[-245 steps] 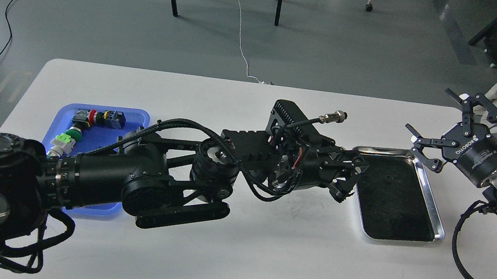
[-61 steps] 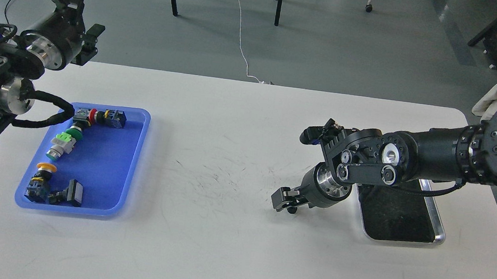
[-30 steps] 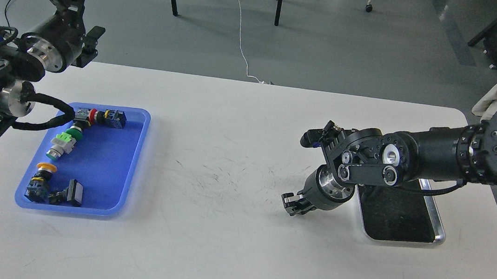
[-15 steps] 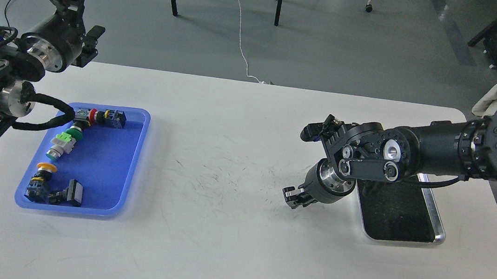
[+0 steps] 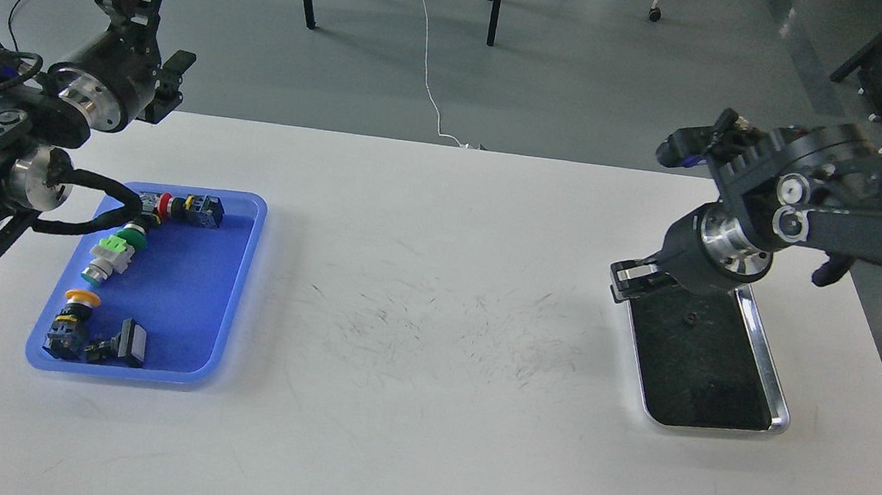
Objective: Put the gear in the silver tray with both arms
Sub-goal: 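Carry the gear into the silver tray and open the right gripper, then raise the right gripper away from the silver tray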
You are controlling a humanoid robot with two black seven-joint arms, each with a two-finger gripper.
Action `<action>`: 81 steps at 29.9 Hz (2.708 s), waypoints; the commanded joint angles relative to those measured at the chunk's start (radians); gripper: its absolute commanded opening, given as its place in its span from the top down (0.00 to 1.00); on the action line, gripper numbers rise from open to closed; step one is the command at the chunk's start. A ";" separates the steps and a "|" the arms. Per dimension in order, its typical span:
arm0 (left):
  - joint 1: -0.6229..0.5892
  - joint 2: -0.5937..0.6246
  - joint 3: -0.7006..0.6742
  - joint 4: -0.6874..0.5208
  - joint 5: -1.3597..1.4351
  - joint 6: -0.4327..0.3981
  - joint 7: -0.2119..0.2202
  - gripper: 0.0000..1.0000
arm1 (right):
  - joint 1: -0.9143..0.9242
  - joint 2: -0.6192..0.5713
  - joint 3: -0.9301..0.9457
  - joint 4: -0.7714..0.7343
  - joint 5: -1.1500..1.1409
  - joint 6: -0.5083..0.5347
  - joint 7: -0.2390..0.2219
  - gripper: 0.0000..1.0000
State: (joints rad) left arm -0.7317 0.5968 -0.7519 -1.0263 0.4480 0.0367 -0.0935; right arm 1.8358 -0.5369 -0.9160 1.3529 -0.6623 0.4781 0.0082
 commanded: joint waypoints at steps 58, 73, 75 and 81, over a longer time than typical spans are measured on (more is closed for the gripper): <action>-0.003 0.003 0.017 0.002 0.003 0.002 0.000 0.02 | -0.409 -0.080 0.215 -0.216 -0.137 -0.049 -0.004 0.19; -0.005 0.004 0.013 0.002 0.005 0.003 0.000 0.02 | -0.539 -0.192 0.989 -0.336 0.096 -0.062 0.001 0.16; -0.003 0.004 0.011 0.000 0.003 0.003 0.000 0.02 | -0.591 -0.189 1.119 -0.377 0.214 -0.073 0.001 0.16; -0.003 0.001 0.005 -0.001 -0.005 0.003 0.001 0.02 | -0.731 -0.153 1.425 -0.426 0.605 -0.130 -0.001 0.16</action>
State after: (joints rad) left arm -0.7364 0.6014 -0.7421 -1.0278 0.4467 0.0399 -0.0936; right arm 1.1703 -0.7049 0.3926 0.9396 -0.2405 0.3773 0.0084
